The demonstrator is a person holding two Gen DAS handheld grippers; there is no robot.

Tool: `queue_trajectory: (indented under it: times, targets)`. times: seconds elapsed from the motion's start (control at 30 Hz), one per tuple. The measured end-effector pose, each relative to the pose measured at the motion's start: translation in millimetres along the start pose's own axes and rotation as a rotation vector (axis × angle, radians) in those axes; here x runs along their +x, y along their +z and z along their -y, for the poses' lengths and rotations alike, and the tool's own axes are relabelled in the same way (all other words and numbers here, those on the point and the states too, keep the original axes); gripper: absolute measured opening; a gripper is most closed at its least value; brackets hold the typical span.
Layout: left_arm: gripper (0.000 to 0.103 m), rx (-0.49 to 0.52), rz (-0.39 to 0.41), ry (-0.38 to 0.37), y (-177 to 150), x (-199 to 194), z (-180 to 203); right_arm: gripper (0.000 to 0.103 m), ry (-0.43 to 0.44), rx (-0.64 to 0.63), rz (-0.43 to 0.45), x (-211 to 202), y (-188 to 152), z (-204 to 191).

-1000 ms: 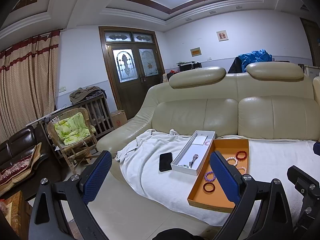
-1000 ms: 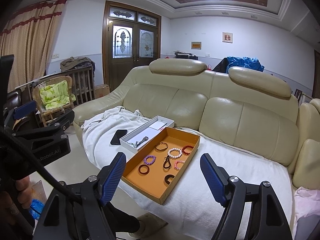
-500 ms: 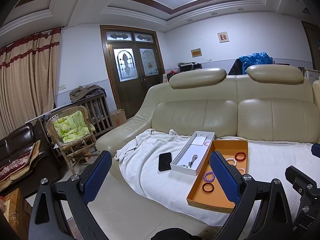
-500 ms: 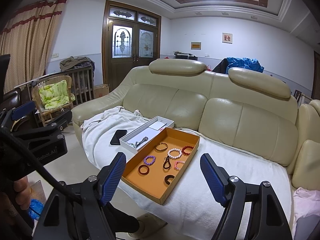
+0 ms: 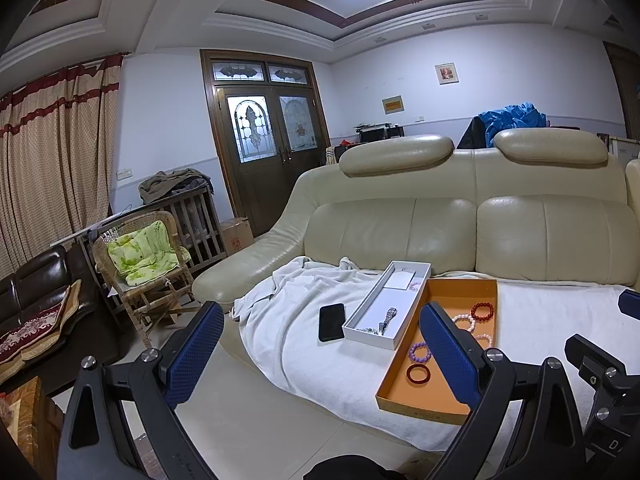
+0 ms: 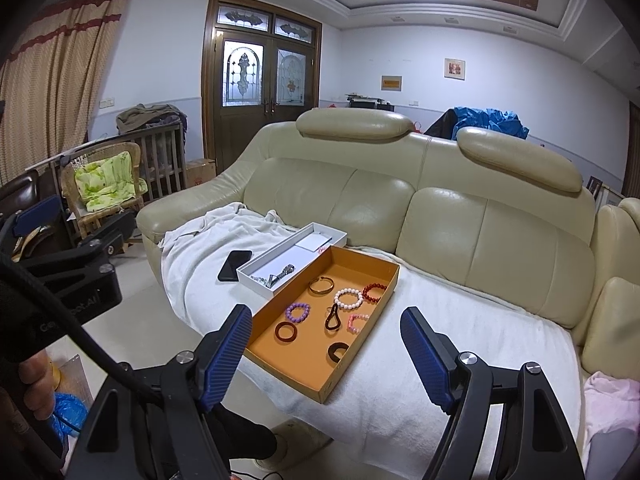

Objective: Organize jewelry

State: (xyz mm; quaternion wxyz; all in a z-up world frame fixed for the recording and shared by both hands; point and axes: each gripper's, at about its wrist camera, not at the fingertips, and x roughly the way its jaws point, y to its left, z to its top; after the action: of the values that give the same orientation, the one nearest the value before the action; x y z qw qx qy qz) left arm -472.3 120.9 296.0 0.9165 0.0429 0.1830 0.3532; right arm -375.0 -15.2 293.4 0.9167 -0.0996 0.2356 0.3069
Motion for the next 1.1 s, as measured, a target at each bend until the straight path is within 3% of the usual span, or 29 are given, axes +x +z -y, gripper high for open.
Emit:
queue_trajectory:
  times: [1.1]
  targets:
    - [0.098,-0.019,-0.072,0.007,-16.6,36.6,-10.9,0.080,-0.016,-0.019,-0.077,39.2,-2.2,-17.0]
